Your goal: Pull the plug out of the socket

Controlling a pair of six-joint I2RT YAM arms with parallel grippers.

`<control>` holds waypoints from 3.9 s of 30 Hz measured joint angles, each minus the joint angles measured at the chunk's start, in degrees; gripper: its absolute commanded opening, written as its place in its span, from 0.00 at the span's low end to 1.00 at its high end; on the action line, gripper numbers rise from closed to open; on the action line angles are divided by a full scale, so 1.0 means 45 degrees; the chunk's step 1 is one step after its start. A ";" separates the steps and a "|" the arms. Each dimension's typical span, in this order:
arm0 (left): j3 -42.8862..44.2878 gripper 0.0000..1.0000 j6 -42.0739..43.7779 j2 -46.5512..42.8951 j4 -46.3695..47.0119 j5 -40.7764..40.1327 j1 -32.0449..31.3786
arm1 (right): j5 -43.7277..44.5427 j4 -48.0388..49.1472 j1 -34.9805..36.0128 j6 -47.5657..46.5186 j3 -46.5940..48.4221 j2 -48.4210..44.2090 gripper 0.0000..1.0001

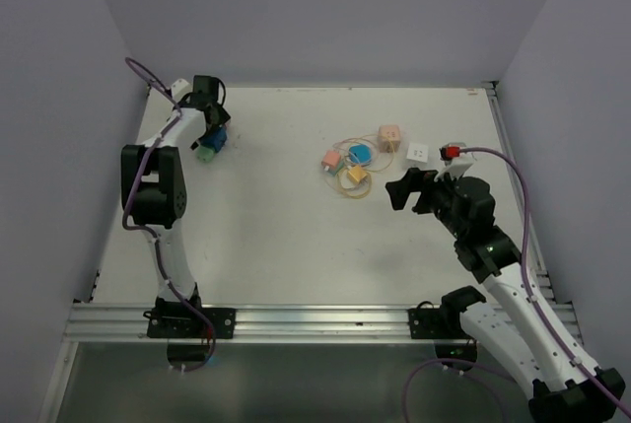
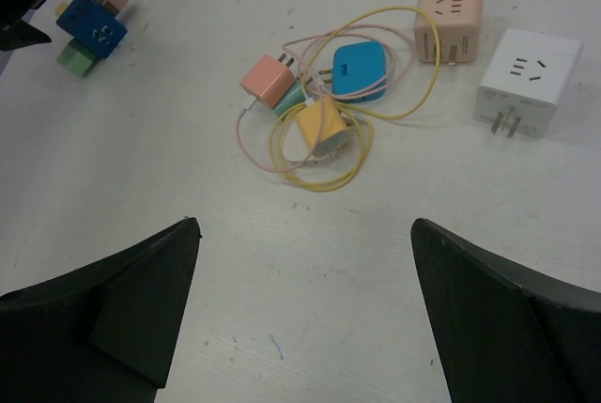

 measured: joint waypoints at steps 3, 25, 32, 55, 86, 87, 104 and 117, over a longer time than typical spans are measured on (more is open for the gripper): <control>-0.0005 0.91 -0.0544 0.0000 0.0194 0.0068 0.0024 | 0.0005 -0.0005 0.0000 -0.0010 0.0000 0.0083 0.99; -0.0063 0.46 -0.1423 0.0568 0.0899 0.0248 0.0019 | 0.0005 0.0029 0.0010 -0.0078 -0.0146 0.0185 0.99; -0.1739 0.35 0.0170 -0.0782 0.1044 0.0986 -0.0223 | -0.0015 0.0146 0.0010 -0.0073 -0.0427 0.0170 0.99; -1.0627 0.13 0.4308 -0.8092 0.3687 0.7043 -0.6144 | -0.6052 0.2895 0.0403 0.3070 -0.1190 0.4512 0.95; -1.2303 0.00 0.4255 -1.1540 0.4002 0.7766 -0.6499 | -0.6654 1.1992 0.3905 0.8014 -0.0821 1.2356 0.63; -1.2308 0.00 0.4255 -1.1560 0.3983 0.7771 -0.6499 | -0.6693 1.2099 0.3925 0.8019 -0.0763 1.2410 0.62; -1.2565 0.00 0.3925 -1.1934 0.3589 0.7393 -0.6586 | -0.7305 1.4367 0.3929 0.8359 -0.0889 1.3430 0.00; -1.1982 0.00 0.3201 -1.1458 0.3861 0.7077 -0.7174 | -0.8417 1.3352 0.2540 0.7529 -0.1540 1.1842 0.00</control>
